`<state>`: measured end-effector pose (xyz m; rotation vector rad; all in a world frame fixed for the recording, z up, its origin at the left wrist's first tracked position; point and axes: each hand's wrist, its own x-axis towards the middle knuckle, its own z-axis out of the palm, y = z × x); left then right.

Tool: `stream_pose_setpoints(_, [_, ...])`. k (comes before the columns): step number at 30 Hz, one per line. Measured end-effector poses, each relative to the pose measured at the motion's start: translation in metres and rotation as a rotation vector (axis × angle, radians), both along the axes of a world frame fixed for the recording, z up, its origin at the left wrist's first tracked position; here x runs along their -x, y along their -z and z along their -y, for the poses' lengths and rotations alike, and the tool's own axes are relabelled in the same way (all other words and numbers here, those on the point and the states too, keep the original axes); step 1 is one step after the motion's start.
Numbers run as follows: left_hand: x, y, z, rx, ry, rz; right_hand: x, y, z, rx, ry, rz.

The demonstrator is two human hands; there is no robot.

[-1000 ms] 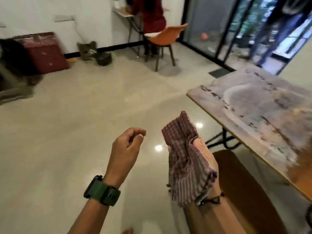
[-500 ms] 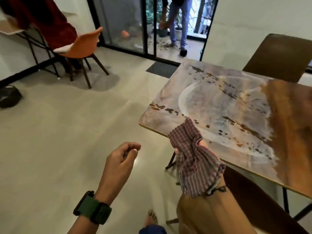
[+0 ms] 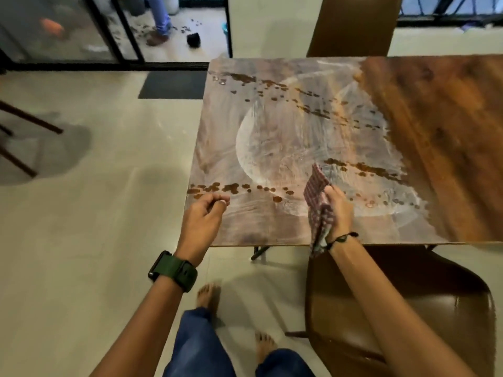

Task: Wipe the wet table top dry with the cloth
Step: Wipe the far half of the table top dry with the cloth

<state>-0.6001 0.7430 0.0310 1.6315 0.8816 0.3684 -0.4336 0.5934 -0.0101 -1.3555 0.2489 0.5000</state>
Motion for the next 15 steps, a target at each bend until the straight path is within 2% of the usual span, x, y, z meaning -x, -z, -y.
stream_pose_setpoints(2, [-0.009, 0.011, -0.024, 0.032, 0.053, -0.013, 0.005, 0.002, -0.022, 0.096, 0.001, 0.095])
stream_pose_setpoints(6, [-0.016, 0.028, -0.081, 0.136, 0.127, -0.007, 0.056, 0.028, -0.095, 0.351, -0.240, 0.304])
stream_pose_setpoints(8, [-0.017, 0.032, -0.110, 0.176, 0.111, 0.022, 0.089, 0.047, -0.129, 0.597, -0.498, 0.571])
stream_pose_setpoints(10, [-0.019, 0.039, -0.137, 0.176, 0.098, 0.034, 0.111, 0.063, -0.156, 0.927, -0.799, 0.819])
stream_pose_setpoints(11, [-0.022, 0.042, -0.145, 0.181, 0.116, 0.042, 0.114, 0.072, -0.159, 1.066, -0.879, 0.889])
stream_pose_setpoints(13, [-0.027, 0.051, -0.158, 0.251, 0.195, 0.059, 0.120, 0.079, -0.161, 1.217, -0.898, 0.975])
stream_pose_setpoints(15, [-0.032, 0.063, -0.164, 0.346, 0.278, 0.063, 0.129, 0.084, -0.157, 1.279, -0.900, 1.070])
